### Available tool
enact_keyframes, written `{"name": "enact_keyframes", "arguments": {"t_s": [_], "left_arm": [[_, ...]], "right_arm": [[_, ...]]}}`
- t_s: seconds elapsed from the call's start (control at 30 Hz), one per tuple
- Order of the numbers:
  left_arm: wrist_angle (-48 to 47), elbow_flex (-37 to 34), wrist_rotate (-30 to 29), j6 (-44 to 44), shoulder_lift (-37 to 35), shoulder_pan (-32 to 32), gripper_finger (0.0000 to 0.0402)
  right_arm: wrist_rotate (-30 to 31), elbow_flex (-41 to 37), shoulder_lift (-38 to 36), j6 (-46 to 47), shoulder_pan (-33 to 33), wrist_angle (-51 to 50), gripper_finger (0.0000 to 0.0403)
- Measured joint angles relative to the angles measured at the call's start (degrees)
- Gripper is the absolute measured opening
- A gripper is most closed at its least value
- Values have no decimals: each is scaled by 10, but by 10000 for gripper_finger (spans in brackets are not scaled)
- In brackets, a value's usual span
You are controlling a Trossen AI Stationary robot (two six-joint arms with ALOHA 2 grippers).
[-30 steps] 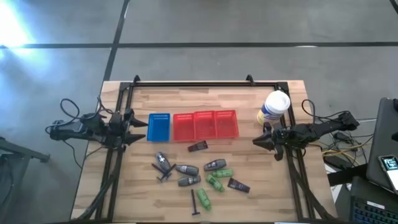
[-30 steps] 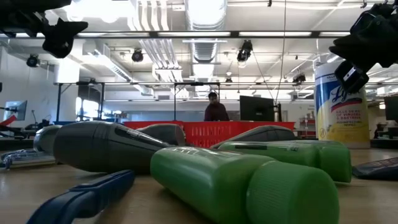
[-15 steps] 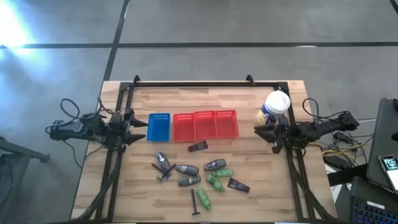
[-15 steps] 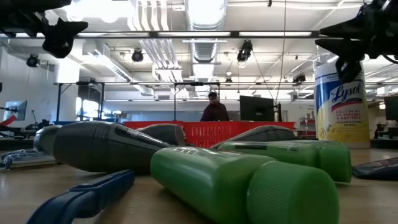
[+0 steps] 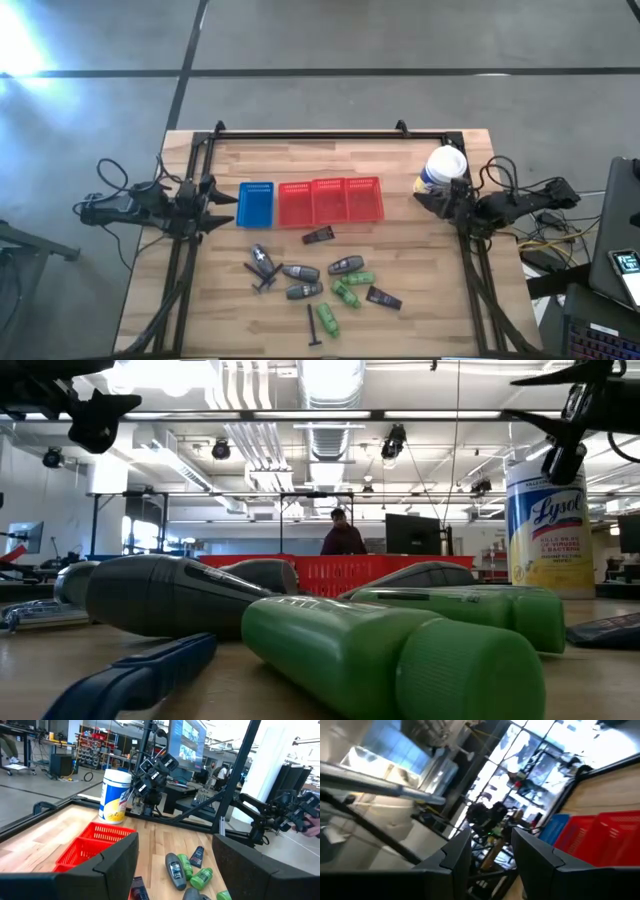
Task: Pick & Place Travel size toiletries
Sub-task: Put the right blue shave cream into the right red bin
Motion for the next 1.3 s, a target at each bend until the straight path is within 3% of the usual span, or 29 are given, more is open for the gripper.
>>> {"name": "enact_keyframes", "arguments": {"t_s": [0.2,0.37,0.47,0.57,0.67,0.77,0.97,1.13,1.3], "left_arm": [[0,0,0,0,0,0,259],[6,0,-9,0,0,0,259],[7,0,-9,0,0,0,259],[7,0,-9,0,0,0,259],[7,0,-9,0,0,0,259],[5,0,-9,0,0,0,259],[-1,0,-9,0,0,0,259],[-2,0,-9,-1,0,0,259],[-6,0,-9,-19,0,0,259]], "right_arm": [[0,0,95,67,0,157,144],[-109,8,204,159,2,225,134],[-194,69,281,249,20,91,129],[-285,174,366,292,41,-162,121],[-380,277,466,294,59,-419,112],[-434,359,559,232,71,-562,105],[-445,479,712,79,122,-616,111],[-492,527,832,55,155,-676,147],[-434,607,892,-22,185,-671,189]]}}
